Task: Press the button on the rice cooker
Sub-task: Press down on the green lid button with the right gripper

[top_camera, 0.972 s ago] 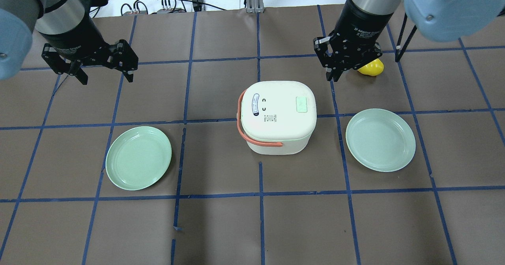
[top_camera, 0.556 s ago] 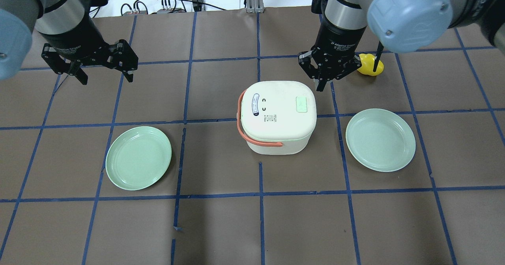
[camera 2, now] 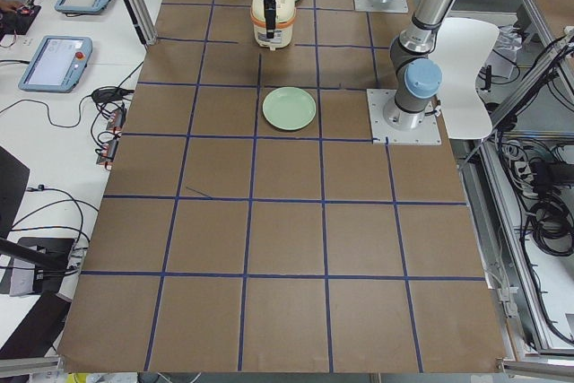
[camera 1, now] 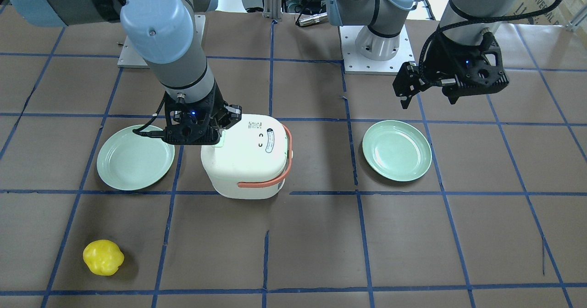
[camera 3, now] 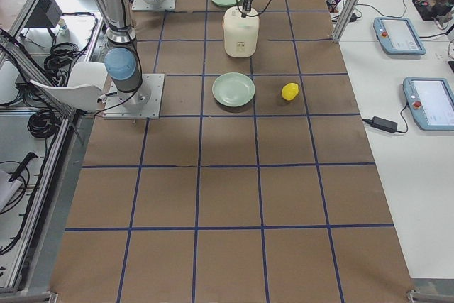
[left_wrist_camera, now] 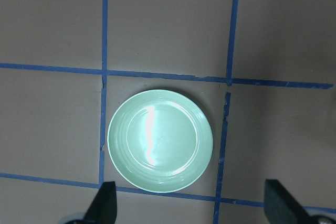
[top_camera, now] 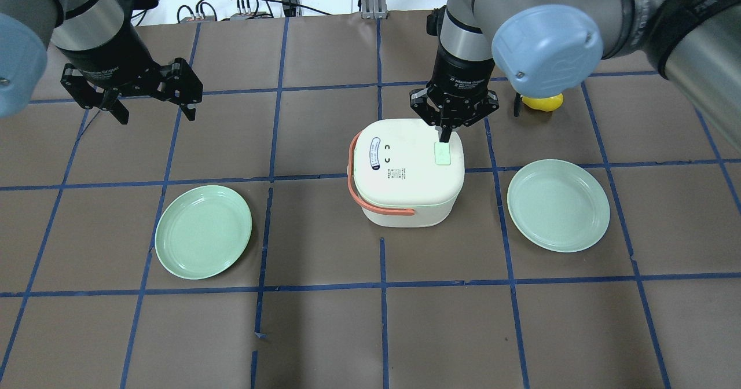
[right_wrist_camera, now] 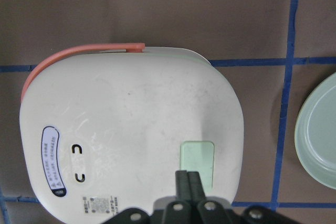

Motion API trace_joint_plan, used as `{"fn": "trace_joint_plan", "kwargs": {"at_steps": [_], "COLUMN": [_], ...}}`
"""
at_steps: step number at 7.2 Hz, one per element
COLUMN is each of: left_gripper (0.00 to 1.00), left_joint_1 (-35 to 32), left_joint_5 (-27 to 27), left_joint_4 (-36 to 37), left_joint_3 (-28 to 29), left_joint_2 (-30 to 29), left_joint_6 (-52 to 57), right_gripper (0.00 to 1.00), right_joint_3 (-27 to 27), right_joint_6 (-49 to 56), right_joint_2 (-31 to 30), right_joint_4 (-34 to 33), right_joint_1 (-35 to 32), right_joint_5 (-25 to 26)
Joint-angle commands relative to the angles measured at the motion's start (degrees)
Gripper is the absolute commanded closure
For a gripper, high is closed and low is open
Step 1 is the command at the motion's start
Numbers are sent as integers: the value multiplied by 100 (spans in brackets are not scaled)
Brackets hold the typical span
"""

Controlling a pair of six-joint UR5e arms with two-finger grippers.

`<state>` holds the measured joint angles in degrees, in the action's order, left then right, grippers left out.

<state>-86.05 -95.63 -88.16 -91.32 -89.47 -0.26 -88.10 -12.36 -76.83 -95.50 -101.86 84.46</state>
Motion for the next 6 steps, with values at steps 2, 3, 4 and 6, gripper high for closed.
{"fn": "trace_joint_plan", "kwargs": {"at_steps": [2,3,4,6], "left_gripper": [0,0,0,0], "left_joint_1": [1,1,1,1], "left_joint_5": [0,0,0,0], "left_joint_4": [0,0,0,0], "left_joint_3": [0,0,0,0], "left_joint_2": [0,0,0,0], "left_joint_6": [0,0,0,0], "right_gripper": [94,94,94,95], "right_joint_3": [-162,-294,-330,-330], "right_joint_6": [-30,-134,-144,-144], "right_joint_2": [72,28,28,28], "right_joint_4": [-143,-153,-161,-161], "right_joint_1": [16,17,17,17], "right_joint_5": [150,141,123,123]}}
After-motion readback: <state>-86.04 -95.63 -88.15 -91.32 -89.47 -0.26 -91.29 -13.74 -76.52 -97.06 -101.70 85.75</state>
